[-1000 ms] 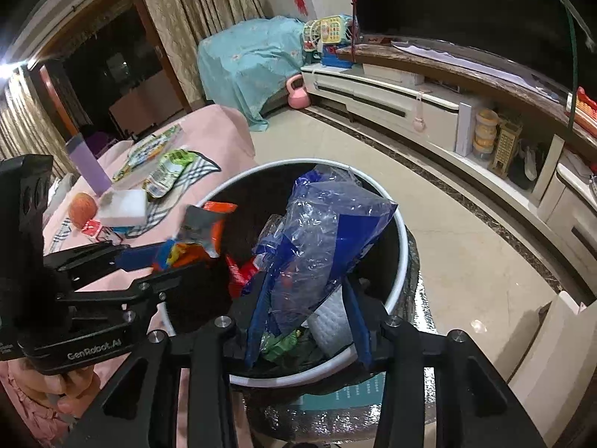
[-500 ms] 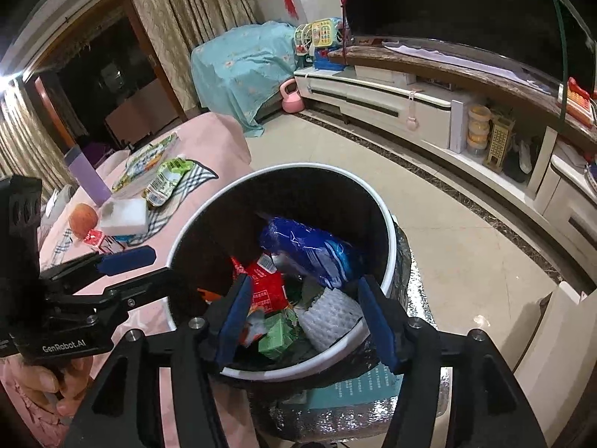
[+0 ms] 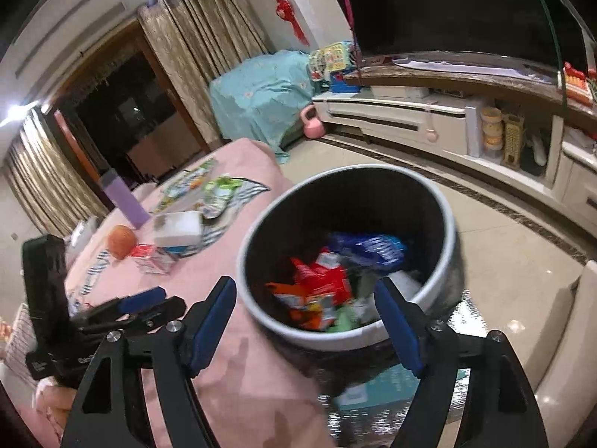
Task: Collect trash
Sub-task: 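Grasp the red-and-white milk carton with the left tool while the right tool grasps the white foam block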
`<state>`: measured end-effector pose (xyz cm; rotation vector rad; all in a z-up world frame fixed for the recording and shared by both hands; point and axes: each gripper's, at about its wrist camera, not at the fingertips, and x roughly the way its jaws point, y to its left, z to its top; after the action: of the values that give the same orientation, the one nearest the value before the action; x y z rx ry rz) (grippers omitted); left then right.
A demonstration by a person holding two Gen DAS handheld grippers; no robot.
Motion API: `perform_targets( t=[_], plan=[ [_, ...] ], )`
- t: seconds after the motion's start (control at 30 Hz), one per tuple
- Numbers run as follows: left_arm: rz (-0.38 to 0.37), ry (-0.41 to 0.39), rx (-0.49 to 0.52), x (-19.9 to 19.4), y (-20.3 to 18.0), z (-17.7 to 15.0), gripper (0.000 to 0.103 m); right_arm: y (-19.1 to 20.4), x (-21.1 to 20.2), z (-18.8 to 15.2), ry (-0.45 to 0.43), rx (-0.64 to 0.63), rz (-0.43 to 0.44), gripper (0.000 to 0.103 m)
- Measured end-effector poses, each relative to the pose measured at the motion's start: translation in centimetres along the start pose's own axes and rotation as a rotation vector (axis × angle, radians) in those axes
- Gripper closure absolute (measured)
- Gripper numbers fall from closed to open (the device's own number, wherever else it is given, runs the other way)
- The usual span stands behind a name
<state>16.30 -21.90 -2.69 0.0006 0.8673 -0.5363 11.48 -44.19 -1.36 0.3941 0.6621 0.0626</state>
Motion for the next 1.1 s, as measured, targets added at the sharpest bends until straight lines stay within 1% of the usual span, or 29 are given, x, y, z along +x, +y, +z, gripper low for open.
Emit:
perform_targets(
  t=[0.13, 0.23, 0.3, 0.43, 0.57, 0.67, 0.77, 0.87, 1.0, 1.1],
  plan=[
    [0.028, -0.004, -0.037, -1.2, 2.6, -1.4, 0.03, 2.3, 0.1, -0.8, 0.002, -0.023, 0.038, 0.024],
    [0.046, 0.004, -0.069, -1.7, 4.4, -2.2, 0.03, 4.1, 0.6, -1.5, 0.016, -0.036, 0.073, 0.022],
    [0.064, 0.007, -0.081, -2.0, 5.5, -2.6, 0.03, 5.1, 1.3, -1.8, 0.034, -0.04, 0.087, 0.02],
    [0.102, 0.003, -0.111, -2.5, 7.4, -3.0, 0.03, 6.9, 2.7, -2.4, 0.067, -0.049, 0.118, 0.019],
    [0.151, 0.0, -0.164, -2.3, 9.6, -2.0, 0.029, 8.4, 3.8, -2.6, 0.082, -0.064, 0.138, 0.019],
    [0.183, 0.003, -0.207, -1.4, 11.5, -0.7, 0.028, 8.9, 4.1, -2.8, 0.08, -0.059, 0.143, 0.019],
    [0.186, 0.005, -0.251, -0.1, 12.7, 1.2, 0.028, 9.2, 4.5, -2.5, 0.077, -0.058, 0.143, 0.019],
    [0.197, 0.004, -0.237, 1.4, 12.8, 3.0, 0.028, 9.5, 5.3, -2.2, 0.081, -0.061, 0.146, 0.019],
    [0.275, 0.022, -0.222, 3.2, 13.7, 4.0, 0.028, 9.9, 6.4, -1.5, 0.089, -0.056, 0.152, 0.019],
    [0.33, 0.021, -0.232, 3.1, 15.2, 3.6, 0.028, 10.5, 7.2, -0.9, 0.095, -0.069, 0.158, 0.019]
  ],
)
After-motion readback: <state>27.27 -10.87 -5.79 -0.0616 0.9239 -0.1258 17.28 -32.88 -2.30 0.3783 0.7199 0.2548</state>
